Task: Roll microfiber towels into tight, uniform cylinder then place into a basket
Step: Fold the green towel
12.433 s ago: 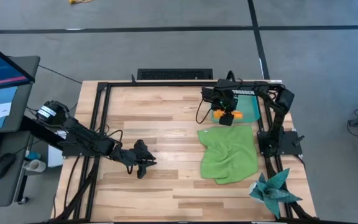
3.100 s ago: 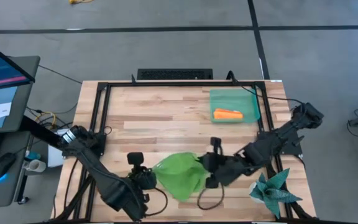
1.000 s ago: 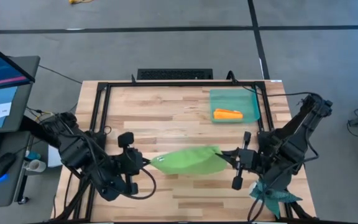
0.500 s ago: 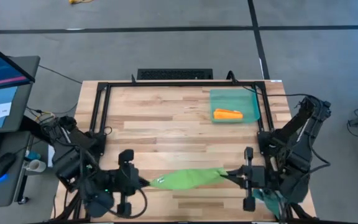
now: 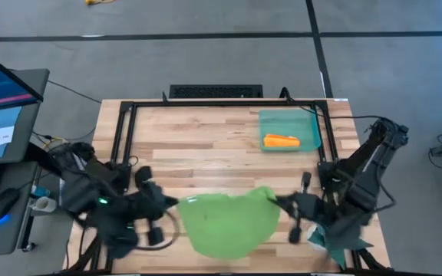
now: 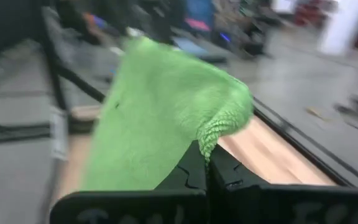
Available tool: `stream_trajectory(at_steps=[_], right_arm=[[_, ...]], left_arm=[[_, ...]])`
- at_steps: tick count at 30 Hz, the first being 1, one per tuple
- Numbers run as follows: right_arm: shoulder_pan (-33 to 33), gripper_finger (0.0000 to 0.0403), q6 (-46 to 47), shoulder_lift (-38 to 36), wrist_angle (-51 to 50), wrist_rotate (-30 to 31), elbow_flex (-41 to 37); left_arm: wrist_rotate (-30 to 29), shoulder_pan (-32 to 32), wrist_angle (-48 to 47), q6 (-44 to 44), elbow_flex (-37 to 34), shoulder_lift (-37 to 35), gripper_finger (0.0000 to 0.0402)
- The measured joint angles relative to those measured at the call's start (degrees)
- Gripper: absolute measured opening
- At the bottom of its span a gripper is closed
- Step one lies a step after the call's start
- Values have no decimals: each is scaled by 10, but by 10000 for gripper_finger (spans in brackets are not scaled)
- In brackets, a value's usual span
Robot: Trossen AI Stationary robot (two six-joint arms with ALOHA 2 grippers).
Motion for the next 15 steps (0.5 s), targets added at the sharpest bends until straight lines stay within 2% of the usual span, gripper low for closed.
stream_trajectory(at_steps=[2,4,8,11,15], right_arm=[[-21,7,76,0,-85,1,-4],[-50,7,135,0,-129,2,-19],[-113,7,177,0,-136,-9,-67],[-148,8,181,0,-126,-21,-96],[-177,8,173,0,-98,-31,-120]], left_arm=[[-1,16,19,29,-43,2,4],[7,24,16,66,-72,8,4],[4,71,4,81,-166,3,4],[-11,106,4,98,-225,0,4],[-4,144,5,121,-290,1,4]])
